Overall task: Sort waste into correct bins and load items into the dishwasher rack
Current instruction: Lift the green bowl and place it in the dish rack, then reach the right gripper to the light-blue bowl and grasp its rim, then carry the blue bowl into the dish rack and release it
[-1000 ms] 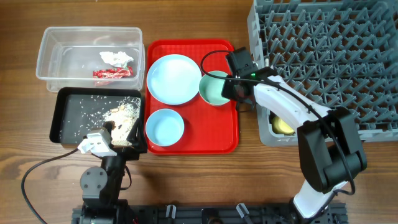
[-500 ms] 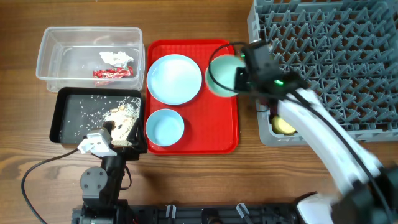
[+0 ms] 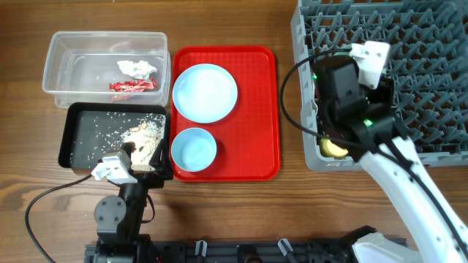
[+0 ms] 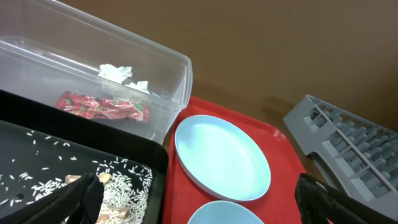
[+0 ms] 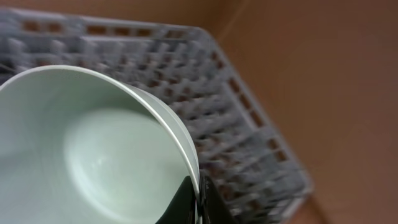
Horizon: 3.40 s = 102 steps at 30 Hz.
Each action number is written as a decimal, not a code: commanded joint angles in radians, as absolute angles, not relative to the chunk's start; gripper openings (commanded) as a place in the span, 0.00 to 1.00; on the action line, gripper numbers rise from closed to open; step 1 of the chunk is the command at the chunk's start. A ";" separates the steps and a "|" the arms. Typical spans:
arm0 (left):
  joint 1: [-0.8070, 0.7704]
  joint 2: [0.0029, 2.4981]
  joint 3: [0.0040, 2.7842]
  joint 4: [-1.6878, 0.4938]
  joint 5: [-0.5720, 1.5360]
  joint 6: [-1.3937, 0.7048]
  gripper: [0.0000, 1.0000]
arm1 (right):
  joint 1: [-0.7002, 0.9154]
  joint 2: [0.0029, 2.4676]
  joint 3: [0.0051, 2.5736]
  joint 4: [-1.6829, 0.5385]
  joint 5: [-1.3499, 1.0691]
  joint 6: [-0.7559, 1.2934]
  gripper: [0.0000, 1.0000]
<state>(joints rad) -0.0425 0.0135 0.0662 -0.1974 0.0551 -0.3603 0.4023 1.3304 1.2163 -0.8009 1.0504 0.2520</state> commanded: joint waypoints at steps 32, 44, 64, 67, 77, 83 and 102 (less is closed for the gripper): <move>-0.035 0.003 0.059 -0.195 0.070 -0.355 1.00 | 0.428 1.719 1.217 -0.879 1.069 0.027 0.09; -0.035 0.003 0.059 -0.195 0.070 -0.355 1.00 | 0.545 1.701 1.219 -0.930 1.044 0.086 0.33; -0.035 0.003 0.059 -0.195 0.070 -0.355 1.00 | 0.643 1.482 1.385 -0.791 -0.430 0.333 0.64; -0.035 0.003 0.059 -0.194 0.070 -0.355 1.00 | 0.644 1.534 1.385 -0.789 -0.286 0.472 0.54; -0.035 0.003 0.059 -0.195 0.070 -0.355 1.00 | 0.671 1.771 1.383 -0.723 -0.382 0.530 0.45; -0.035 0.003 0.059 -0.194 0.070 -0.355 1.00 | 0.768 1.846 1.366 -0.820 -0.265 0.515 0.47; -0.035 0.003 0.059 -0.194 0.070 -0.355 1.00 | 0.820 1.999 1.359 -0.727 -0.157 0.619 0.17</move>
<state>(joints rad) -0.0425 0.0135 0.0662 -0.1974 0.0551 -0.3599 0.8150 1.9850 1.3632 -0.7238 -0.1669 0.6090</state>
